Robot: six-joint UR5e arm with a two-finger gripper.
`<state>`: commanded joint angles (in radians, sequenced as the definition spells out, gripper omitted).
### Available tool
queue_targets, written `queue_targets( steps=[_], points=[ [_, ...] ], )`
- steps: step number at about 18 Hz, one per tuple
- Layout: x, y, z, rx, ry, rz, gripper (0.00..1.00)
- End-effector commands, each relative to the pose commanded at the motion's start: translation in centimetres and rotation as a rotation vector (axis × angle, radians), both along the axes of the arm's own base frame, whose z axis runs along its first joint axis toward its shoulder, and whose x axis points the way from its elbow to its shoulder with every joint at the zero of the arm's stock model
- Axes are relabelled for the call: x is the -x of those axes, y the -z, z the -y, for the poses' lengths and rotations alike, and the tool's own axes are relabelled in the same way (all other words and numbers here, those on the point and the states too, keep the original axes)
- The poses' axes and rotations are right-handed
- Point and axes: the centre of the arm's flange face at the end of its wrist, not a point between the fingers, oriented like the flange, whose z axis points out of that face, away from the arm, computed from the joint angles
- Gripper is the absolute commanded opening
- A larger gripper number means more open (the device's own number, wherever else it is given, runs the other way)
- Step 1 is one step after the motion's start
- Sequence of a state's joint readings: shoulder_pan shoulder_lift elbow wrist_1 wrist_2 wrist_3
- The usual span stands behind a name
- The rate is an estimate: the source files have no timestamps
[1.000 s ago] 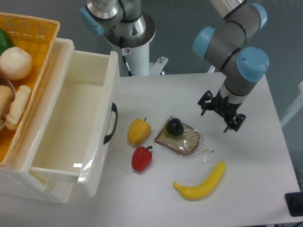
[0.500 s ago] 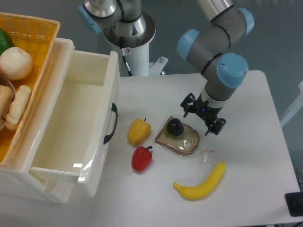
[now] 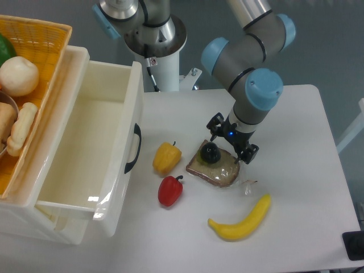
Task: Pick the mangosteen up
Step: 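Lower the open gripper over the mangosteen and close on it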
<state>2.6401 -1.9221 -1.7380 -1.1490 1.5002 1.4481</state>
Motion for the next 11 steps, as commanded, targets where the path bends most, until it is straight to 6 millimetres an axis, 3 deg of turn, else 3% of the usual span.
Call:
queue_targets(
  steps=[11],
  points=[
    [-2.9, 2.5, -1.3, 0.091, 0.066, 0.007, 1.00]
  ],
)
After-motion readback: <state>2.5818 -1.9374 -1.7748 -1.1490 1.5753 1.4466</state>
